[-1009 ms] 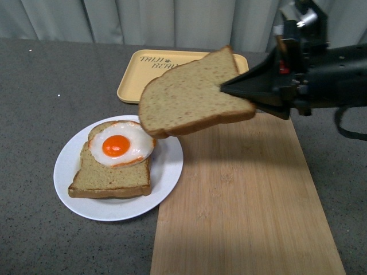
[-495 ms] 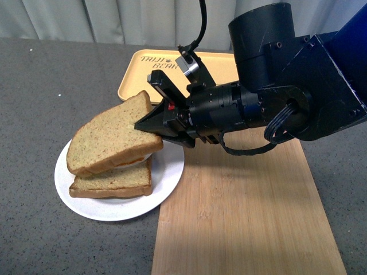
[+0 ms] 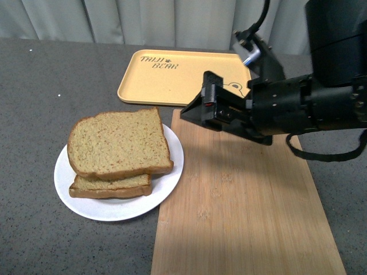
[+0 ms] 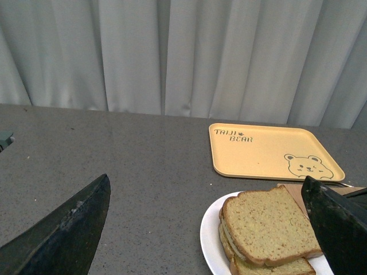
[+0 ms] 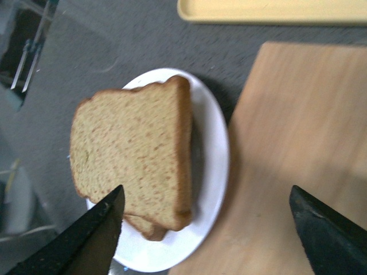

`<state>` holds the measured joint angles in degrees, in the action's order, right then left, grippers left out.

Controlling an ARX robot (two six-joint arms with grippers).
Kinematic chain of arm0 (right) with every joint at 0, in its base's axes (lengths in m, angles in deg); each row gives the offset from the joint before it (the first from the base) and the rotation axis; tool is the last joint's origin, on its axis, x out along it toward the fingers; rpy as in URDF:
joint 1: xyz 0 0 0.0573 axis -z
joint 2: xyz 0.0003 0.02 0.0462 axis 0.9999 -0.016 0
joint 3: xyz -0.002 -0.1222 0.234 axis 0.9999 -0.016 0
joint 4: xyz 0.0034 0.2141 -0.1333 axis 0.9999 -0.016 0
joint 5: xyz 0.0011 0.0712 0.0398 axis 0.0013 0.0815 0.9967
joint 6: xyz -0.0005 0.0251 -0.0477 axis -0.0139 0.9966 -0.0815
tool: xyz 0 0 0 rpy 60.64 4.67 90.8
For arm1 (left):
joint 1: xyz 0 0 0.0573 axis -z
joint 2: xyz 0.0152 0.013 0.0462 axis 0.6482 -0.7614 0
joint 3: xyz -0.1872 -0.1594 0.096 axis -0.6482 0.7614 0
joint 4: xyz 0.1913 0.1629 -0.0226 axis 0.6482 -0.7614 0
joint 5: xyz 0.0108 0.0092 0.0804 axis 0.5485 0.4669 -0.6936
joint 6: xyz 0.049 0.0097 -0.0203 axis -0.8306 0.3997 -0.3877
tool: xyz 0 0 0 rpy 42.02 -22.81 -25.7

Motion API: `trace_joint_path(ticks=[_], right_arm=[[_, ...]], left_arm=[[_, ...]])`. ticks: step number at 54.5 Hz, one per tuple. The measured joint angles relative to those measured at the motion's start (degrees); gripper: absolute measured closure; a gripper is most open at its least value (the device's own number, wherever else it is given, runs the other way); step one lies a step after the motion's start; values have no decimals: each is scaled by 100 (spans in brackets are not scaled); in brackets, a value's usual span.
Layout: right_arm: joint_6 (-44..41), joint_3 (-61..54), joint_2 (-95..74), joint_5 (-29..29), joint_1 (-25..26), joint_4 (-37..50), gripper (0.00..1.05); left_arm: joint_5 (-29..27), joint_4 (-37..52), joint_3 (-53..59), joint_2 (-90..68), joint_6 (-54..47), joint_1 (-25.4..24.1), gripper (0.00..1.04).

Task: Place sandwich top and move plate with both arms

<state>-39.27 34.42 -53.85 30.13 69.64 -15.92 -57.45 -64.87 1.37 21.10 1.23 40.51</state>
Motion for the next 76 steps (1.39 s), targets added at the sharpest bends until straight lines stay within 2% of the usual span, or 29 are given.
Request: trace_joint_path(ticks=[3, 4, 5, 7, 9, 10, 15, 16, 20, 25, 34, 37, 44, 63, 66, 76], right_arm=[[-111, -63, 116, -81, 44, 20, 10], [-225, -125, 111, -354, 24, 238, 10], [-225, -175, 105, -354, 9, 409, 10], [-597, -367, 22, -1279, -52, 1128, 17], [-780, -518, -28, -1735, -68, 1582, 21], [-933, -748, -70, -2188, -72, 2094, 27], [-1443, -1421, -33, -3222, -24, 3281, 39], [-1576, -1641, 37, -3558, 33, 3672, 44], [-1762, -2050, 345, -4109, 184, 4376, 55], [-1888, -2479, 824, -4468, 367, 5038, 69], [-1985, -3126, 1394, -4498, 621, 5473, 98], [-2063, -3434, 1725, -4264, 767, 5431, 104], [-2098, -4312, 3123, -4028, 1088, 5056, 104], [-2103, -4927, 5165, -3611, 1471, 3657, 104], [-2107, -4918, 5641, -3246, 1722, 3069, 104], [-2105, -4983, 6955, -3206, 1930, 1963, 104]], left_arm=[[-2, 0, 0, 0, 0, 0, 7], [0, 0, 0, 0, 0, 0, 7], [-2, 0, 0, 0, 0, 0, 7], [-2, 0, 0, 2, 0, 0, 7], [9, 0, 0, 0, -2, 0, 7], [9, 0, 0, 0, 0, 0, 7], [4, 0, 0, -2, 0, 0, 7], [2, -2, 0, -2, 0, 0, 7], [0, -2, 0, 4, 0, 0, 7], [0, -4, 0, 4, 0, 0, 7], [2, -4, 0, 4, 0, 0, 7], [7, -4, 0, 7, 0, 0, 7], [-15, -9, 0, 11, 0, 0, 7], [-4, -9, 0, 15, 0, 0, 7], [-2, -9, 0, 15, 0, 0, 7], [2, -9, 0, 15, 0, 0, 7]])
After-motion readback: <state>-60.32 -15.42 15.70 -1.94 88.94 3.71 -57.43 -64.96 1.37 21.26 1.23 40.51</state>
